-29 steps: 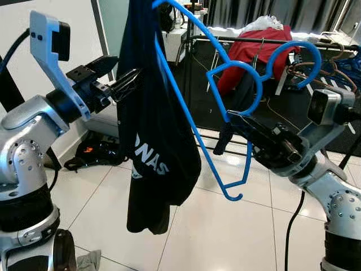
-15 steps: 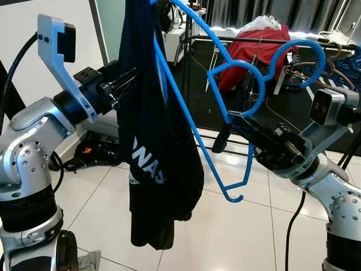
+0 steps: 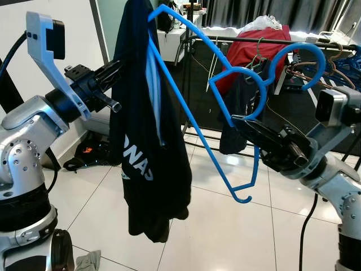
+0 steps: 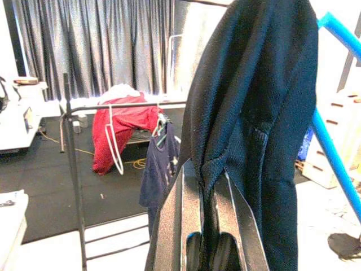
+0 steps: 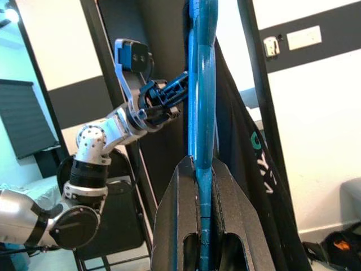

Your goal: Hang hanger

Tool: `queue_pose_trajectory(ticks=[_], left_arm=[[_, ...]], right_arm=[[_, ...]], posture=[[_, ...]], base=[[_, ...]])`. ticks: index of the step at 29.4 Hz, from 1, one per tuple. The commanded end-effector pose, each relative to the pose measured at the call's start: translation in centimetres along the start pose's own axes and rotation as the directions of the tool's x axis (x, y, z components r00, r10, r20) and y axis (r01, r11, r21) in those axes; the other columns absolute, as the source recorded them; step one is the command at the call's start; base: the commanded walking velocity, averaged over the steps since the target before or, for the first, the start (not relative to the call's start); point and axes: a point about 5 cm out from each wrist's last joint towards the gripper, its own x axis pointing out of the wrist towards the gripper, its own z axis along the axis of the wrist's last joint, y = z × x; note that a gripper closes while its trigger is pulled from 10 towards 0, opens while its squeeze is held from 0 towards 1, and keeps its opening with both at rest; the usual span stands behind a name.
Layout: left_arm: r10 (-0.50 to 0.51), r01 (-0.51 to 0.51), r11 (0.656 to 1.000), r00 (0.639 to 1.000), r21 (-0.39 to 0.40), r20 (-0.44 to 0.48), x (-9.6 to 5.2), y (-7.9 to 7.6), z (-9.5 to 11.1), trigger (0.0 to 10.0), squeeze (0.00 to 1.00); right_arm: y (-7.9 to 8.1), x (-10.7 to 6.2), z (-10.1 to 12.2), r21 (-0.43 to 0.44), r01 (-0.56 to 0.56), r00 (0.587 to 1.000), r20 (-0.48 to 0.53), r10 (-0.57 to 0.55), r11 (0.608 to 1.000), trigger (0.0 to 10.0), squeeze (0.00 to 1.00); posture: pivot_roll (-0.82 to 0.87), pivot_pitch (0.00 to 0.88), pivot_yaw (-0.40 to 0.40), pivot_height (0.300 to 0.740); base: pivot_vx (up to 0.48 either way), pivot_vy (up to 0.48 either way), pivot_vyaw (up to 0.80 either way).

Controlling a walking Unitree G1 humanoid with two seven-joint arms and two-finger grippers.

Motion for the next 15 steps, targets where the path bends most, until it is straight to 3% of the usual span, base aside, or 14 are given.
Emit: queue_pose_trajectory(ticks=[1, 6, 10, 15], left_arm=[[0.001, -0.002, 1.000, 1.000, 0.020, 0.026, 0.1, 0.2, 0.8, 0.0, 0.00], [0.000, 0.000, 0.999, 1.000, 0.032, 0.024, 0.1, 0.3, 1.1, 0.0, 0.00], [-0.015, 0.015, 0.998, 1.000, 0.054, 0.016, 0.3, 0.0, 1.3, 0.0, 0.00], [-0.038, 0.037, 0.997, 0.999, 0.072, 0.003, 0.3, -0.4, 1.4, 0.0, 0.00]], right_arm=[[0.2, -0.3, 0.5, -0.041, 0.005, 1.000, 0.001, -0.005, 0.999, 10.0, 0.00], [0.0, -0.8, 0.2, -0.059, 0.038, 0.998, -0.054, -0.041, 0.998, 10.0, 0.00], [-0.4, -1.2, -1.6, -0.080, 0.086, 0.975, -0.198, -0.100, 0.993, 10.0, 0.00], [-1.1, -1.2, -2.9, -0.109, 0.127, 0.948, -0.280, -0.153, 0.986, 10.0, 0.00]], posture=[[0.00, 0.000, 0.005, 0.740], [-0.01, 0.000, 0.010, 0.740], [0.00, 0.000, 0.010, 0.740], [0.00, 0.000, 0.007, 0.740]], base=[[0.000, 0.000, 0.00], [0.000, 0.000, 0.00], [0.000, 0.000, 0.00], [0.000, 0.000, 0.00]])
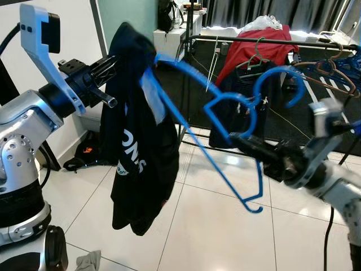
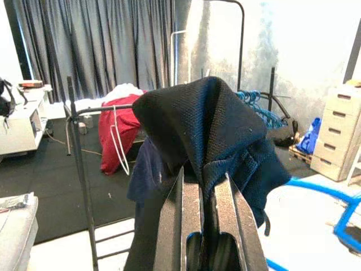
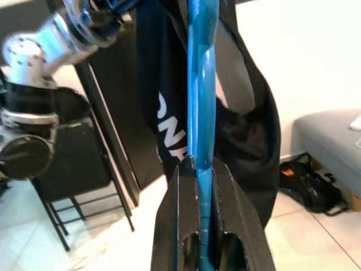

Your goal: Hang hanger

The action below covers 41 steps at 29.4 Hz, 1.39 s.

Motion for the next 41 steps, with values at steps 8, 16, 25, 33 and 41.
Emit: queue_pose_trajectory(ticks=[8, 16, 25, 33, 41], left_arm=[[-0.056, 0.056, 0.997, 0.998, 0.057, 0.005, 0.1, -0.8, 0.8, 0.0, 0.00], [-0.117, 0.117, 0.990, 0.993, 0.077, -0.007, 0.2, -1.6, 0.7, 0.0, 0.00], [-0.307, 0.305, 0.949, 0.952, 0.082, 0.017, 0.0, -4.5, 0.9, 0.0, 0.00], [-0.534, 0.532, 0.845, 0.845, 0.055, 0.029, 0.1, -9.5, 0.1, 0.0, 0.00], [-0.571, 0.577, 0.814, 0.816, 0.063, -0.093, 0.3, -10.8, -1.9, 0.0, 0.00]], right_arm=[[-0.2, 0.5, -0.8, -0.033, 0.005, 0.997, -0.082, -0.008, 0.999, 10.0, 0.00], [-1.4, 1.0, -2.5, -0.039, 0.088, 0.980, -0.176, -0.093, 0.995, 10.0, 0.00], [-2.3, 1.4, -4.6, 0.065, 0.178, 0.957, -0.246, -0.157, 0.982, 10.0, 0.00], [-2.9, 2.1, -5.6, 0.235, 0.234, 0.959, -0.218, -0.184, 0.943, 10.0, 0.00], [-2.2, 2.3, -5.4, 0.259, 0.169, 0.972, -0.201, -0.118, 0.951, 10.0, 0.00]], posture=[[0.00, 0.000, -0.002, 0.740], [0.00, 0.000, -0.006, 0.740], [0.00, 0.000, -0.009, 0.740], [0.01, 0.000, -0.018, 0.740], [0.01, 0.000, -0.019, 0.740]], base=[[0.000, 0.000, 0.00], [0.000, 0.000, 0.00], [0.000, 0.000, 0.00], [0.000, 0.000, 0.00], [0.000, 0.000, 0.00]])
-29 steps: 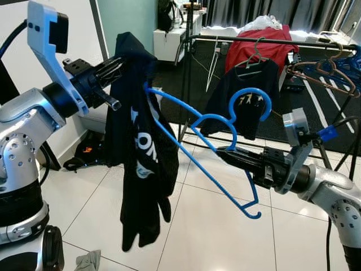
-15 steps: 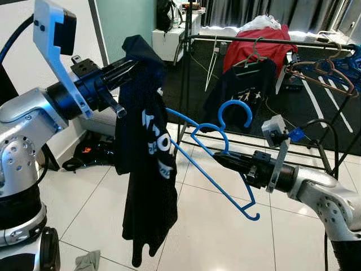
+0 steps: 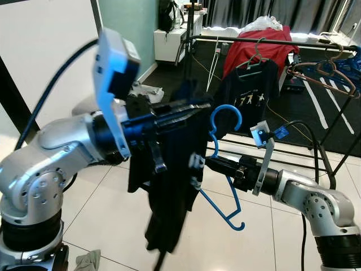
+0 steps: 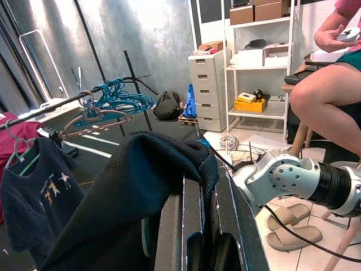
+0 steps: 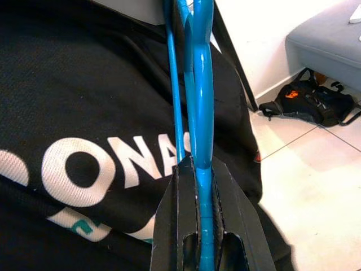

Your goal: Hang hanger

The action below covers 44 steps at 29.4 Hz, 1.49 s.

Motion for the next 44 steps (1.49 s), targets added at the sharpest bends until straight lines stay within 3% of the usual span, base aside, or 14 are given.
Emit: queue_pose_trajectory(ticks=[1, 4, 6, 9, 12, 19, 27, 28, 31, 33, 36, 41, 43, 44], left_arm=[[-0.030, 0.031, 0.999, 0.999, 0.019, -0.032, 0.1, -0.5, -0.4, 0.0, 0.00], [-0.015, 0.018, 0.999, 0.997, 0.030, -0.070, -0.1, -0.3, -0.9, 0.0, 0.00], [0.078, -0.051, 0.992, 0.967, 0.116, -0.242, -1.4, 1.1, -3.0, 0.0, 0.00], [0.106, -0.066, 0.987, 0.951, 0.144, -0.291, -1.8, 1.5, -3.6, 0.0, 0.00], [0.179, -0.077, 0.966, 0.889, 0.248, -0.422, -2.7, 2.3, -5.1, 0.0, 0.00], [0.191, -0.027, 0.950, 0.839, 0.312, -0.510, -2.9, 2.2, -6.7, 0.0, 0.00], [0.194, -0.019, 0.946, 0.832, 0.324, -0.519, -2.9, 2.2, -6.9, 0.0, 0.00], [0.203, -0.022, 0.941, 0.835, 0.337, -0.511, -2.9, 2.3, -6.8, 0.0, 0.00], [0.219, -0.035, 0.932, 0.847, 0.361, -0.484, -2.8, 2.6, -6.3, 0.0, 0.00], [0.219, -0.035, 0.932, 0.847, 0.361, -0.484, -2.8, 2.6, -6.3, 0.0, 0.00], [0.223, -0.038, 0.924, 0.862, 0.381, -0.456, -2.7, 2.6, -5.8, 0.0, 0.00], [0.220, -0.036, 0.921, 0.871, 0.389, -0.440, -2.5, 2.5, -5.4, 0.0, 0.00], [0.213, -0.033, 0.919, 0.881, 0.394, -0.423, -2.4, 2.3, -5.1, 0.0, 0.00], [0.198, -0.026, 0.918, 0.895, 0.396, -0.400, -2.0, 2.1, -4.7, 0.0, 0.00]], right_arm=[[0.1, -0.1, -0.2, -0.001, -0.005, 1.000, -0.014, 0.005, 1.000, 10.0, 0.00], [0.1, -0.4, -0.2, -0.009, -0.006, 1.000, -0.018, 0.006, 1.000, 10.0, 0.00], [-0.2, -1.3, 0.6, -0.001, 0.007, 1.000, 0.018, -0.007, 1.000, 10.0, 0.00], [-0.3, -1.5, 0.9, 0.008, 0.010, 0.999, 0.031, -0.010, 1.000, 10.0, 0.00], [0.1, -1.3, 1.2, 0.067, -0.025, 0.998, 0.062, 0.021, 0.997, 10.0, 0.00], [2.1, 0.4, 2.4, 0.210, -0.167, 0.969, 0.214, 0.121, 0.963, 10.0, 0.00], [2.6, 1.2, 2.1, 0.233, -0.172, 0.969, 0.213, 0.122, 0.957, 10.0, 0.00], [1.7, 2.2, 1.4, 0.310, -0.058, 0.980, 0.199, -0.006, 0.949, 10.0, 0.00], [0.2, 3.7, 0.7, 0.448, 0.115, 0.957, 0.190, -0.220, 0.887, 10.0, 0.00], [0.2, 3.7, 0.7, 0.448, 0.115, 0.957, 0.190, -0.220, 0.887, 10.0, 0.00], [-0.6, 4.3, 0.5, 0.535, 0.209, 0.932, 0.145, -0.333, 0.818, 10.0, 0.00], [-0.9, 4.5, 0.1, 0.561, 0.253, 0.927, 0.094, -0.364, 0.789, 10.0, 0.00], [-1.1, 4.7, -0.5, 0.575, 0.299, 0.921, 0.036, -0.388, 0.762, 10.0, 0.00], [-1.6, 4.8, -1.3, 0.595, 0.357, 0.904, -0.027, -0.426, 0.720, 10.0, 0.00]], posture=[[0.01, 0.000, -0.019, 0.740], [0.01, 0.000, -0.019, 0.740], [0.00, 0.000, -0.016, 0.740], [0.00, 0.000, -0.016, 0.740], [0.00, 0.000, -0.019, 0.740], [0.00, 0.000, -0.025, 0.740], [-0.01, 0.002, -0.026, 0.740], [-0.01, 0.003, -0.028, 0.740], [0.00, 0.003, -0.032, 0.740], [0.00, 0.003, -0.032, 0.740], [0.00, 0.002, -0.034, 0.740], [0.00, 0.000, -0.041, 0.740], [0.00, 0.000, -0.046, 0.740], [0.00, 0.000, -0.048, 0.740]], base=[[0.000, 0.000, 0.00], [0.000, 0.000, 0.00], [0.000, 0.000, 0.00], [0.000, 0.000, 0.00], [0.000, 0.000, 0.00], [0.000, 0.000, 0.00], [0.000, 0.000, 0.00], [0.000, 0.000, 0.00], [0.000, 0.000, 0.00], [0.000, 0.000, 0.00], [0.000, 0.000, 0.00], [0.000, 0.000, 0.00], [0.000, 0.000, 0.00], [0.000, 0.000, 0.00]])
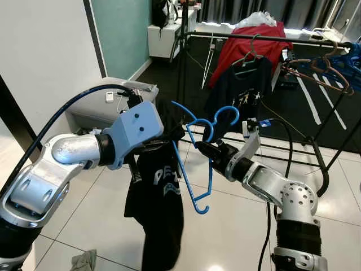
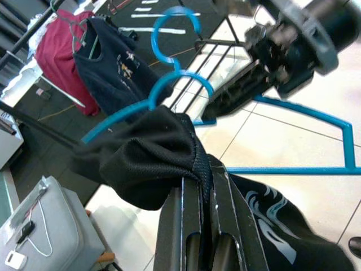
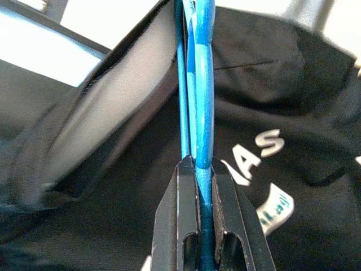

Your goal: Hang hanger

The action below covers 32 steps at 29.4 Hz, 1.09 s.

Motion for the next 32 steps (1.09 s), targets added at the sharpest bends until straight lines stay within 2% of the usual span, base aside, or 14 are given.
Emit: queue_pose_trajectory(ticks=[1, 6, 10, 14, 16, 21, 23, 24, 25, 27, 28, 29, 30, 32], left_arm=[[-0.002, -0.001, 0.999, 0.998, 0.042, 0.069, -0.1, 0.0, 1.5, 0.0, 0.00], [-0.028, 0.022, 0.999, 0.989, 0.040, 0.143, 0.0, -0.5, 2.9, 0.0, 0.00], [-0.070, 0.065, 0.997, 0.980, 0.036, 0.186, 0.6, -1.7, 3.5, 0.0, 0.00], [-0.079, 0.073, 0.997, 0.981, 0.038, 0.178, 0.9, -2.0, 3.2, 0.0, 0.00], [-0.056, 0.050, 0.998, 0.987, 0.043, 0.148, 1.0, -1.8, 2.6, 0.0, 0.00], [-0.037, 0.031, 0.998, 0.991, 0.049, 0.129, 1.0, -1.5, 2.2, 0.0, 0.00], [0.024, -0.032, 0.997, 0.995, 0.075, 0.097, 0.6, -0.2, 1.8, 0.0, 0.00], [0.024, -0.032, 0.997, 0.995, 0.075, 0.097, 0.6, -0.2, 1.8, 0.0, 0.00], [0.068, -0.075, 0.993, 0.995, 0.093, 0.079, 0.2, 0.7, 1.6, 0.0, 0.00], [0.068, -0.075, 0.993, 0.995, 0.093, 0.079, 0.2, 0.7, 1.6, 0.0, 0.00], [0.100, -0.107, 0.989, 0.993, 0.107, 0.066, -0.1, 1.5, 1.5, 0.0, 0.00], [0.100, -0.107, 0.989, 0.993, 0.107, 0.066, -0.1, 1.5, 1.5, 0.0, 0.00], [0.121, -0.127, 0.984, 0.991, 0.125, 0.054, -0.5, 2.1, 1.4, 0.0, 0.00], [0.121, -0.127, 0.984, 0.991, 0.125, 0.054, -0.5, 2.1, 1.4, 0.0, 0.00]], right_arm=[[-0.9, 0.3, -0.4, 0.025, 0.087, 0.996, -0.027, -0.087, 0.996, 10.0, 0.00], [-1.7, 0.9, -0.7, 0.109, 0.149, 0.989, -0.017, -0.148, 0.983, 10.0, 0.00], [0.0, 2.4, -1.9, 0.134, 0.089, 0.994, -0.072, -0.079, 0.987, 10.0, 0.00], [0.9, 2.7, -2.4, 0.125, 0.066, 0.994, -0.098, -0.054, 0.990, 10.0, 0.00], [1.9, 2.2, -2.5, 0.028, 0.006, 0.992, -0.129, -0.002, 1.000, 10.0, 0.00], [2.4, 1.8, -2.8, -0.050, -0.028, 0.985, -0.169, 0.019, 0.998, 10.0, 0.00], [1.4, 0.2, -2.3, -0.298, -0.014, 0.971, -0.230, -0.057, 0.955, 10.0, 0.00], [1.4, 0.2, -2.3, -0.298, -0.014, 0.971, -0.230, -0.057, 0.955, 10.0, 0.00], [0.8, -1.1, -1.6, -0.431, -0.021, 0.960, -0.260, -0.102, 0.902, 10.0, 0.00], [0.8, -1.1, -1.6, -0.431, -0.021, 0.960, -0.260, -0.102, 0.902, 10.0, 0.00], [0.3, -2.2, -1.1, -0.531, -0.033, 0.947, -0.288, -0.144, 0.847, 10.0, 0.00], [0.3, -2.2, -1.1, -0.531, -0.033, 0.947, -0.288, -0.144, 0.847, 10.0, 0.00], [0.0, -3.7, -0.3, -0.636, -0.081, 0.936, -0.312, -0.160, 0.768, 10.0, 0.00], [0.0, -3.7, -0.3, -0.636, -0.081, 0.936, -0.312, -0.160, 0.768, 10.0, 0.00]], posture=[[0.00, 0.000, -0.048, 0.740], [0.01, 0.000, -0.053, 0.740], [0.02, 0.000, -0.053, 0.740], [0.02, 0.000, -0.053, 0.740], [0.02, 0.000, -0.045, 0.740], [0.02, 0.000, -0.045, 0.740], [0.01, 0.003, -0.036, 0.740], [0.01, 0.003, -0.036, 0.740], [0.01, 0.004, -0.034, 0.740], [0.01, 0.004, -0.034, 0.740], [0.00, 0.005, -0.029, 0.740], [0.00, 0.005, -0.029, 0.740], [0.00, 0.005, -0.029, 0.740], [0.00, 0.005, -0.029, 0.740]], base=[[0.000, 0.000, 0.00], [0.000, 0.000, 0.00], [0.000, 0.000, 0.00], [0.000, 0.000, 0.00], [0.000, 0.000, 0.00], [0.000, 0.000, 0.00], [0.000, 0.000, 0.00], [0.000, 0.000, 0.00], [0.000, 0.000, 0.00], [0.000, 0.000, 0.00], [0.000, 0.000, 0.00], [0.000, 0.000, 0.00], [0.000, 0.000, 0.00], [0.000, 0.000, 0.00]])
